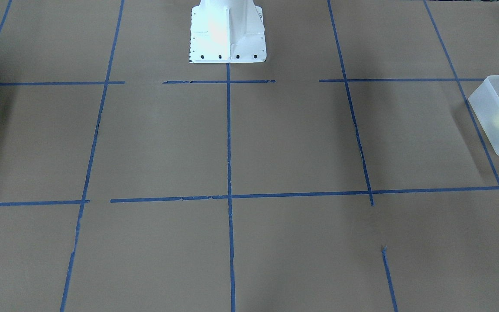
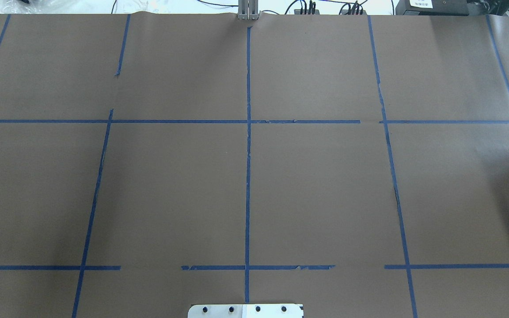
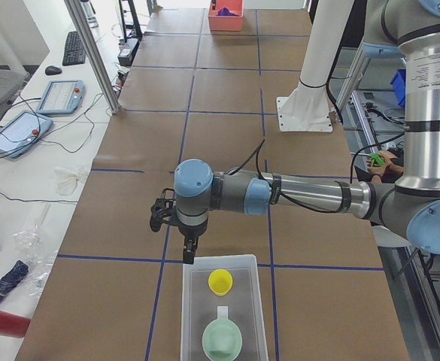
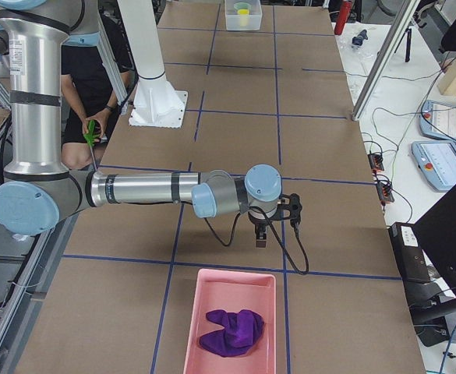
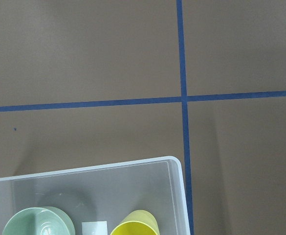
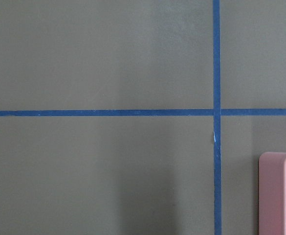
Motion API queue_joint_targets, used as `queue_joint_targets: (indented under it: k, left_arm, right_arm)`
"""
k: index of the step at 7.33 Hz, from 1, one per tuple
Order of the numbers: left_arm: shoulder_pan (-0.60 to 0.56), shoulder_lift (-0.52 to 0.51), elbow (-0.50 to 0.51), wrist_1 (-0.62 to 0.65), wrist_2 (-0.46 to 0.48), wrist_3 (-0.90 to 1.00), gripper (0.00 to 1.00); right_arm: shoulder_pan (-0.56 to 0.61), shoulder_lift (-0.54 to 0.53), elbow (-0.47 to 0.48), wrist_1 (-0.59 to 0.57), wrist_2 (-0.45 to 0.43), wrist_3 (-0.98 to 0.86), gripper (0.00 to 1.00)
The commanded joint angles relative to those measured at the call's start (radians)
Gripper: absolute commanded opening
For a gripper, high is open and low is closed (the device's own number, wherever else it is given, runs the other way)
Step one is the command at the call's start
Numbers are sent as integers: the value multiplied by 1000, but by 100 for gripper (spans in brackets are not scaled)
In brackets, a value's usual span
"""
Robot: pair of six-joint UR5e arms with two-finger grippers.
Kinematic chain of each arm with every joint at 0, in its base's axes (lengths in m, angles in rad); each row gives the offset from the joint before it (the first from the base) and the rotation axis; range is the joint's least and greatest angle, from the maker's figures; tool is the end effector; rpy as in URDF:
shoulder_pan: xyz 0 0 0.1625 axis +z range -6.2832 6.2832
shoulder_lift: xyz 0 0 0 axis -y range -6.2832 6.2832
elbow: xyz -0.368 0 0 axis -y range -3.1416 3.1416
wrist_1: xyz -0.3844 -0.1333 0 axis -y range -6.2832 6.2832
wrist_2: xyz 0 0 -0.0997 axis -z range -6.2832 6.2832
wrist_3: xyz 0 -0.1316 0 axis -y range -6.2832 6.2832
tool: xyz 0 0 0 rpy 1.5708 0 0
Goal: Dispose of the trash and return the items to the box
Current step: 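Open the left gripper to release the bowl and withdraw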
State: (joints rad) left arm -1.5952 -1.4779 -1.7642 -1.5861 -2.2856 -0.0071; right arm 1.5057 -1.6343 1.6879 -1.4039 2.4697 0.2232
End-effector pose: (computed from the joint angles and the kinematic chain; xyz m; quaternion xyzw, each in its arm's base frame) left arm -0.0582 -0.4576 0.5775 0.0572 0.3488 0.0055 0.9354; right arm -0.0007 -0.4767 0.5673 0.0360 -0.4416 0.0230 0.8962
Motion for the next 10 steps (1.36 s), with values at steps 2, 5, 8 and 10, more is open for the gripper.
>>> queue_joint_targets:
  k: [2, 5, 8, 10]
  left_arm:
    - [6, -1, 15, -25, 0, -7, 100]
    - [6, -7, 48, -35, 0, -2, 100]
    - [6, -5, 68, -74, 0, -5, 100]
    - [6, -5, 66, -74, 0, -5, 100]
  right_arm:
    - [2, -15, -5, -3, 0, 2, 100]
    - [2, -16, -7, -3, -1, 8, 100]
    - [10, -18, -8, -4, 0, 8, 100]
    - [36, -35, -7, -4, 6, 7, 100]
